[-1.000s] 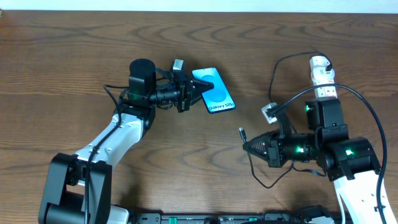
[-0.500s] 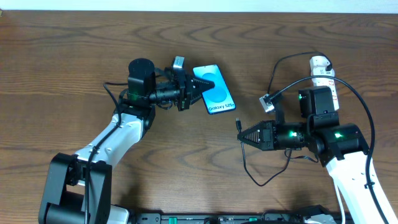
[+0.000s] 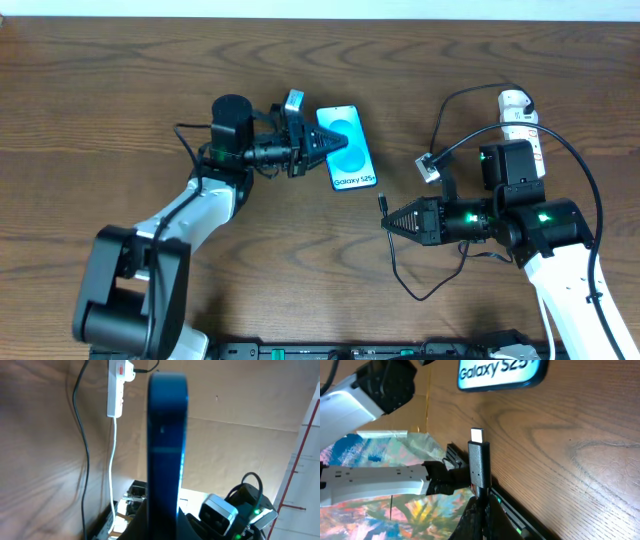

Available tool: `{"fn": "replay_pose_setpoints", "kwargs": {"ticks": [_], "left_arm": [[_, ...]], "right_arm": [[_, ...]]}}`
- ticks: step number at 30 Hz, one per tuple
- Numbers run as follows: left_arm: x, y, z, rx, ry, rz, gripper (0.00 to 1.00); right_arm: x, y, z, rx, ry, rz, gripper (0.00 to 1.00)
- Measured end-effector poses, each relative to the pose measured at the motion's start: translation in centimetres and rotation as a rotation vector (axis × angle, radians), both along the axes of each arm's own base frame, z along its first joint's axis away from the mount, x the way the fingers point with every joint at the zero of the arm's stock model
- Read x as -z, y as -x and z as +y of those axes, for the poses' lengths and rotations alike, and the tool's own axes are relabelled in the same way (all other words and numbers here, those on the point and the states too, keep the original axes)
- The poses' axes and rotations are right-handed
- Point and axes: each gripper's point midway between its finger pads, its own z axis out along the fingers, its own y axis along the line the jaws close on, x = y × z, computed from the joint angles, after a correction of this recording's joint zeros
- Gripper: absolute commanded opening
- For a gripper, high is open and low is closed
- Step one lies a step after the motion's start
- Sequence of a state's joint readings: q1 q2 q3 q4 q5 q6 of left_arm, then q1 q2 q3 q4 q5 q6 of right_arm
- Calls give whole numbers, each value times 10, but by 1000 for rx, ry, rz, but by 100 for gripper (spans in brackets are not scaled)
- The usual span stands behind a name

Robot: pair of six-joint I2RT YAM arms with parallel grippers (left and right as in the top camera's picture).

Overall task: Plug charger to phone and switch on socket
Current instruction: 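Align the USB-C plug under the phone's bottom port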

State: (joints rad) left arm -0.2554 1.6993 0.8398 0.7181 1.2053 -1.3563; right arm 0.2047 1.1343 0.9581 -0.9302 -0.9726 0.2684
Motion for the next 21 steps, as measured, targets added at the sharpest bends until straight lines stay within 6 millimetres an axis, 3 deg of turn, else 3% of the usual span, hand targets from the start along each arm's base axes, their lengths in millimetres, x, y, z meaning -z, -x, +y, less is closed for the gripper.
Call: {"fn": "replay_pose_setpoints", "kwargs": {"ticks": [7,13,16,21], "left_arm": [[-14,-6,-2,-18,36,-67,7],[-17,-9,-1,-37,50,-34,7],[-17,-9,-1,-38,52,-20,8],[-17,-9,-1,-38,55,-8,7]], "right_arm": [[0,-4,1,-1,2,-19,1],[1,-11,18,-27,1,-48,1],[9,-11,28,-34,38,-41,1],[23,-14,28,7,119,-12,1]]}}
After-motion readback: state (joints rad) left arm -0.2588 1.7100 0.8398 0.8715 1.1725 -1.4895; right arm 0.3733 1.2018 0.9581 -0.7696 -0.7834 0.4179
